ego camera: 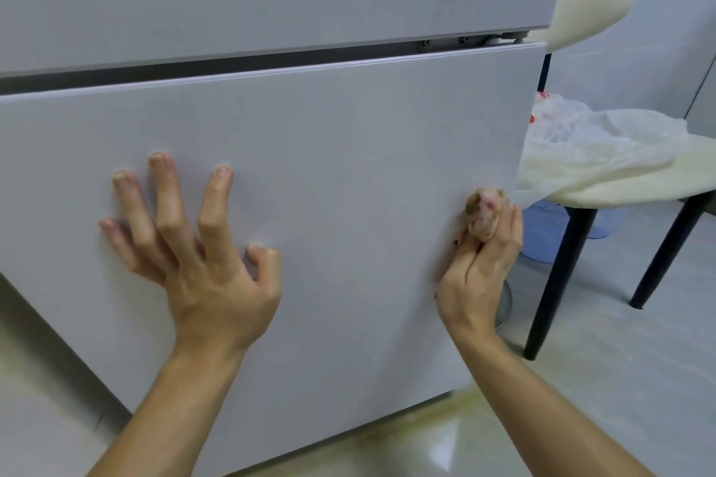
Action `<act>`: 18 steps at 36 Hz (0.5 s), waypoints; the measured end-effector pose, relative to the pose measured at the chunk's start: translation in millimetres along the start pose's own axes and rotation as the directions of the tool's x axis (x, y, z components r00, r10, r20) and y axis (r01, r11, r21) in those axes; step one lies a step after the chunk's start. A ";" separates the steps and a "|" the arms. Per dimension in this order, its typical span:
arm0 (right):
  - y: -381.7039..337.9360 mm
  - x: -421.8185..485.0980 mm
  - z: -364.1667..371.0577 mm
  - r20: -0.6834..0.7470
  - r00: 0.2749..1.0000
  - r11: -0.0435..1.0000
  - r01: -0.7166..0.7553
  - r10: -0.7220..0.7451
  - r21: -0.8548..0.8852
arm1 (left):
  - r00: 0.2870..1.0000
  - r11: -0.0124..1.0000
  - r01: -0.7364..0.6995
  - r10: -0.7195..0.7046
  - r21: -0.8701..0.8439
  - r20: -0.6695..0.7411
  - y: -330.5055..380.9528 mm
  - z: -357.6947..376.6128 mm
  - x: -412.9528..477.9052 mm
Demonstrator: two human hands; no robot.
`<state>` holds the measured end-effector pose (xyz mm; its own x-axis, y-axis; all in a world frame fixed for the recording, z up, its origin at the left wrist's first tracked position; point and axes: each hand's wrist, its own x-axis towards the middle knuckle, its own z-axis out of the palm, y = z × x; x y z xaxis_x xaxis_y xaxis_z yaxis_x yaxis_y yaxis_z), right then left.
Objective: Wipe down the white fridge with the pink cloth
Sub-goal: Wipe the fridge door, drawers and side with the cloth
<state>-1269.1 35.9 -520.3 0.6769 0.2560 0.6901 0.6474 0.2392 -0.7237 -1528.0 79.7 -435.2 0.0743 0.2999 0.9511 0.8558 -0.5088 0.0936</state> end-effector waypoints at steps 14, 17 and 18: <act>-87.0 76.8 16.2 0.025 0.955 0.953 0.293 -0.296 0.078 | 1.000 1.000 -0.003 0.003 -0.009 0.005 -2.6 -0.8 -0.5; -63.4 38.1 24.2 0.056 0.928 0.930 0.366 -0.367 0.026 | 1.000 1.000 -0.002 0.002 -0.011 0.002 -1.6 -0.4 -1.2; -52.6 19.9 26.7 0.078 0.919 0.922 0.387 -0.386 0.010 | 1.000 1.000 -0.004 0.004 -0.011 0.002 -1.3 -0.3 -1.3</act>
<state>-1299.0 53.4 -468.6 0.3448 0.2161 0.9135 0.8552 0.3290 -0.4006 -1529.4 79.7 -436.5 0.0788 0.2998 0.9507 0.8499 -0.5187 0.0931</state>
